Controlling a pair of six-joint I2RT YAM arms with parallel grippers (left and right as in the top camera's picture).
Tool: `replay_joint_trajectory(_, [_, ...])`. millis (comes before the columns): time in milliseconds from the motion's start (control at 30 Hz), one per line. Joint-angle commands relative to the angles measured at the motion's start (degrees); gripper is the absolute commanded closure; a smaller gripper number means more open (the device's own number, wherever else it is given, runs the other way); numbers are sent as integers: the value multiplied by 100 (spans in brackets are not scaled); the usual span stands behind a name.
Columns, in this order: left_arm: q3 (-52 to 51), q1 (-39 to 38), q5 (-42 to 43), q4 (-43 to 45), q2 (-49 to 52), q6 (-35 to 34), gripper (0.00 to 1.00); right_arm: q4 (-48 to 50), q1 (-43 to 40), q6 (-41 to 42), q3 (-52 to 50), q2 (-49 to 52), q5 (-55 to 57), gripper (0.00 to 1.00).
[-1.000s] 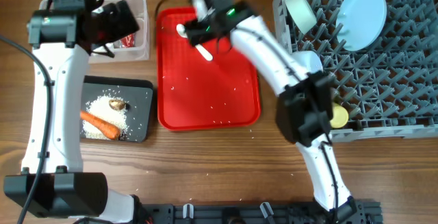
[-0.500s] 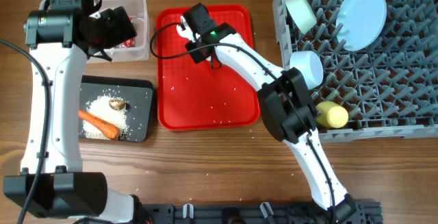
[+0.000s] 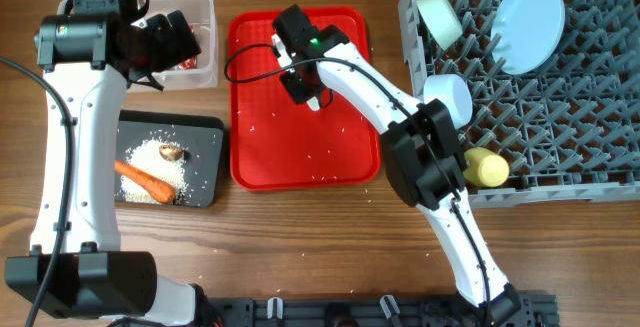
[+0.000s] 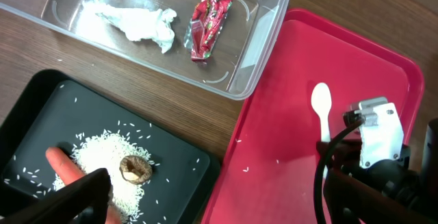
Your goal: Sort waste into correct bins and load items into the dishwasher rack
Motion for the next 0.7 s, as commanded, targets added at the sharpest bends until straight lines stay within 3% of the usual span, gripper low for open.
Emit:
replay_joint_trajectory(0, [-15, 24, -39, 0, 24, -57, 0, -282, -87, 138, -216, -225, -452, 96])
replay_joint_trajectory(367, [-15, 24, -39, 0, 24, -57, 0, -1062, -1161, 133, -214, -2741, -310, 95])
replay_joint_trajectory(500, [-15, 24, -33, 4, 24, -81, 0, -1764, -2135, -197, -216, -3165, 420, 96])
replay_joint_trajectory(667, [-15, 24, 48, 68, 24, -72, 0, -2267, -3193, -592, -474, -3163, 479, 96])
